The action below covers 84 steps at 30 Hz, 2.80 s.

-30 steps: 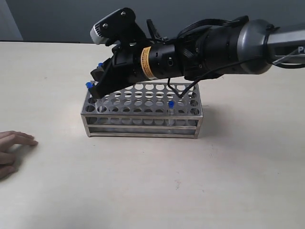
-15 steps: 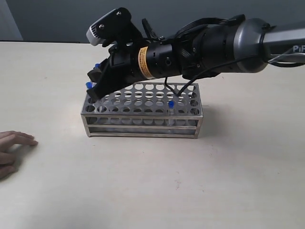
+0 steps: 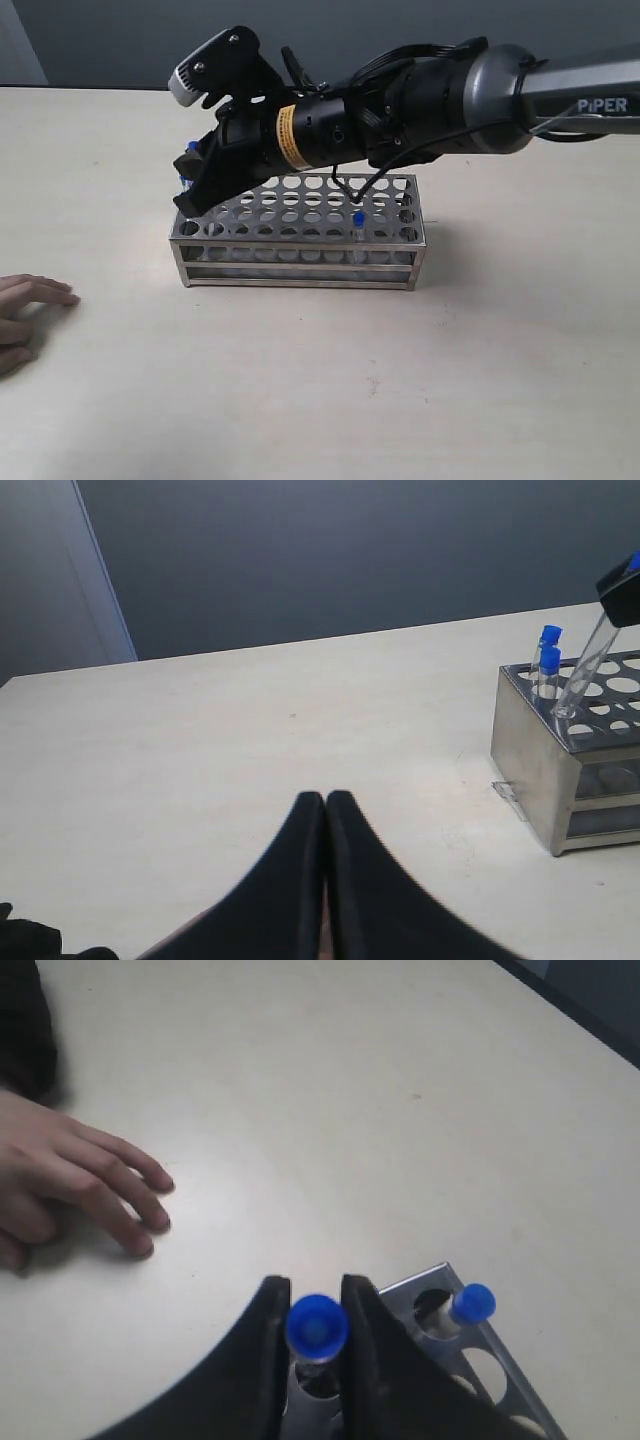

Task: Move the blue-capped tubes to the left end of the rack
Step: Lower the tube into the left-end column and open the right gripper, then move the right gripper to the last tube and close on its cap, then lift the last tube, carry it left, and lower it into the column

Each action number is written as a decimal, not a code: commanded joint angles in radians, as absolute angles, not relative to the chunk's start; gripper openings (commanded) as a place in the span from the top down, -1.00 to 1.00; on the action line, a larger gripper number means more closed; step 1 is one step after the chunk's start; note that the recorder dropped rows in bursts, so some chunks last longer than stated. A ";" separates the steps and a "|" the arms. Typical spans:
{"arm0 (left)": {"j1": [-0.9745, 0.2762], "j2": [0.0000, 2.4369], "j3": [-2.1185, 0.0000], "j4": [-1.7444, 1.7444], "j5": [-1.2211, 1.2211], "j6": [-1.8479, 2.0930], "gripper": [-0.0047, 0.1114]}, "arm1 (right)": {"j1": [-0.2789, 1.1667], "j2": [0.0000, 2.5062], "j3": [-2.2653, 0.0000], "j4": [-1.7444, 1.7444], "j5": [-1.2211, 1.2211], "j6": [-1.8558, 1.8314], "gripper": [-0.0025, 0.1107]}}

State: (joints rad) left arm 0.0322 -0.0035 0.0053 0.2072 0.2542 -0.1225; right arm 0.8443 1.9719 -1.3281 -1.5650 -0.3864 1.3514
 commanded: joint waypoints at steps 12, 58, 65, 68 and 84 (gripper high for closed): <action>0.028 0.000 0.000 0.202 0.246 -0.123 0.90 | 0.897 2.069 -1.383 -1.597 -0.349 1.406 0.92; 0.028 0.000 0.000 0.202 0.246 -0.123 0.90 | 0.850 1.672 -0.804 -1.580 0.222 1.576 -0.07; 0.028 0.000 0.000 0.202 0.246 -0.123 0.90 | 0.850 1.686 -0.804 -1.744 0.264 1.805 -0.02; 0.028 0.000 0.000 0.202 0.246 -0.123 0.90 | 0.850 1.698 -0.806 -1.744 0.255 1.807 -0.02; 0.028 0.000 0.000 0.202 0.246 -0.123 0.90 | 0.850 1.739 -0.806 -1.744 0.185 1.812 0.95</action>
